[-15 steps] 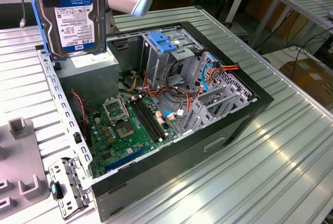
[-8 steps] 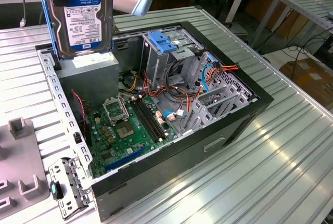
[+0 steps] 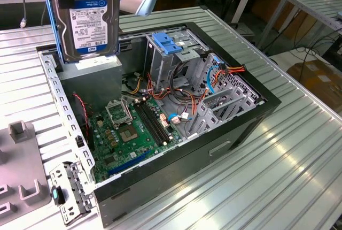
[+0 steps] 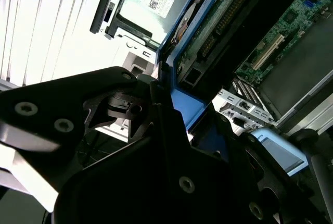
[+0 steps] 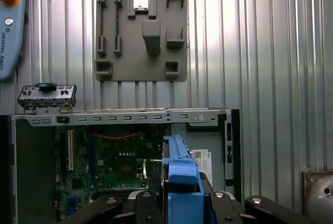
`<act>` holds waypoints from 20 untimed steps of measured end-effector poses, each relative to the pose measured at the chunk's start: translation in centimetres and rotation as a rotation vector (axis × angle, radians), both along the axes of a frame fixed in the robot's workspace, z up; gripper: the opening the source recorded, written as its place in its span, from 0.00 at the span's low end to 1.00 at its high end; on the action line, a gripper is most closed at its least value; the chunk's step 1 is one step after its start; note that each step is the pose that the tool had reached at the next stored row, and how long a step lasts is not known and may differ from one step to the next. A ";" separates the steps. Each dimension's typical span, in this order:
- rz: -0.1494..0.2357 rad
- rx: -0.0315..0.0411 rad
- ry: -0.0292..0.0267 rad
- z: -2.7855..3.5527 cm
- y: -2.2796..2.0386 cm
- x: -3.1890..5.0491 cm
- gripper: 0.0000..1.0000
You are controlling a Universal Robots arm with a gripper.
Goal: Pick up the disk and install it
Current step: 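Pick up the disk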
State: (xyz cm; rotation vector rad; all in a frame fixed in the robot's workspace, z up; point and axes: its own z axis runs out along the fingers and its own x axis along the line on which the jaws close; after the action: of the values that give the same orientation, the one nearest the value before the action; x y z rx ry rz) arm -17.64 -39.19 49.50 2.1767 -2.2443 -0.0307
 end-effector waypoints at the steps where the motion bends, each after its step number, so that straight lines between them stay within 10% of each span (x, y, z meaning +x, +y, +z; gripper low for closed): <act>1: 0.000 0.0000 0.0000 0.00 -0.03 0.02 0.37; 20: 0.000 -0.0001 0.0001 0.00 -0.03 0.80 0.37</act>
State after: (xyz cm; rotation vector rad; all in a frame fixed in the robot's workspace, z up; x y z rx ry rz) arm -16.85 -39.22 49.50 2.1766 -2.2442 -0.0307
